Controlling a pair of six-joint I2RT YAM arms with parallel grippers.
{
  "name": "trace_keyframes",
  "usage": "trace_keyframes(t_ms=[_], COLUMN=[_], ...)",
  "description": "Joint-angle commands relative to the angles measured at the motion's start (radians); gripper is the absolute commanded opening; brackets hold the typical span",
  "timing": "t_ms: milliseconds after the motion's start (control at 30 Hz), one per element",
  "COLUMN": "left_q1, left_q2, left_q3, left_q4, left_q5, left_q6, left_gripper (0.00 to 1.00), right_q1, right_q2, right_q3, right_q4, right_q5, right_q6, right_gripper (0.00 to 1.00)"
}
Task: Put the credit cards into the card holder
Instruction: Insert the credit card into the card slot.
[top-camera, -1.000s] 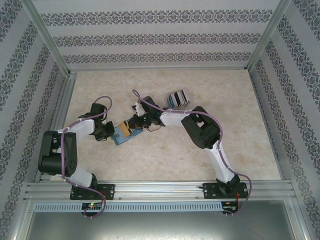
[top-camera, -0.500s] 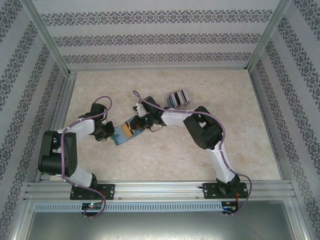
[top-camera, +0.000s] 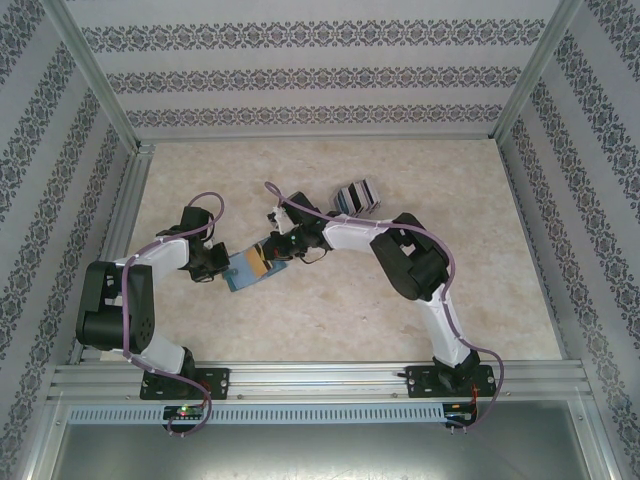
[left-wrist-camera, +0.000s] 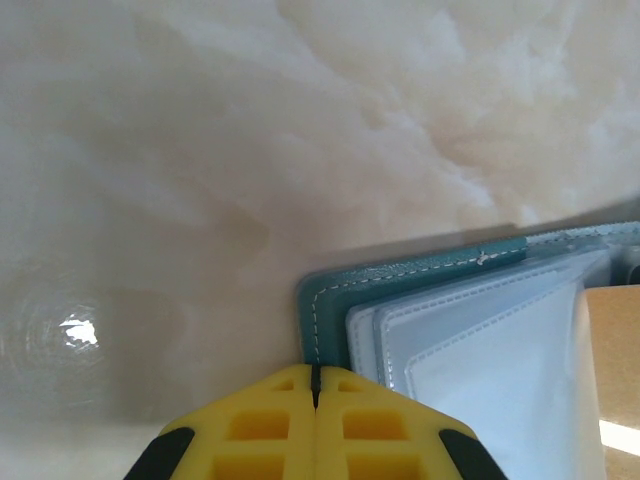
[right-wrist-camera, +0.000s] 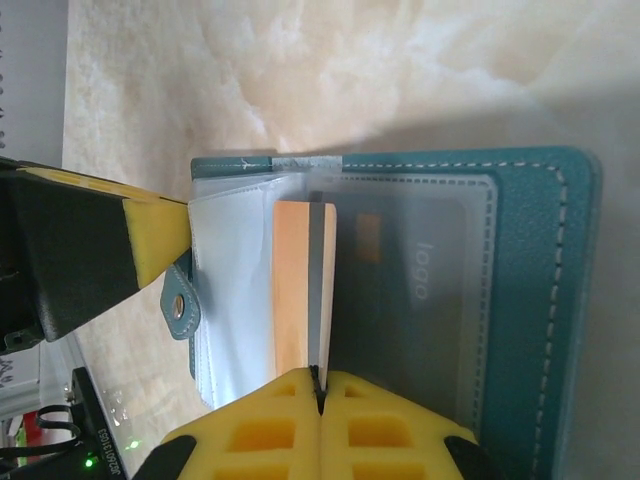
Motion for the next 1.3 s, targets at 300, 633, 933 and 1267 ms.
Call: trace_keyframes(t_ms=[300, 633, 933, 1267], left_q1=[0.002, 0.002, 0.002, 0.002], left_q2=[0.043, 0.040, 0.043, 0.038], left_q3=[-0.022, -0.022, -0.028, -0.038], left_q4=[0.011, 0.009, 0.015, 0.022], left_q5=[0.019, 0.018, 0.021, 0.024], left_q6=[0.016, 0.017, 0.016, 0.015], left_gripper=[0.01, 0.01, 0.01, 0.01], right_q1=[0.032, 0.039, 0.095, 0.147], right_q2=[0.048, 0.095, 0.120, 0.122], right_q3=[0.039, 0.083, 0.135, 0.157], right_q4=[-0.075, -0.101, -0.125, -0.151], right_q5=[-0.043, -0.033, 0.090, 0.182], right_q6=[-0.005, 0.032, 0.043, 0.023], right_gripper=[0.03, 0.03, 0.03, 0.06])
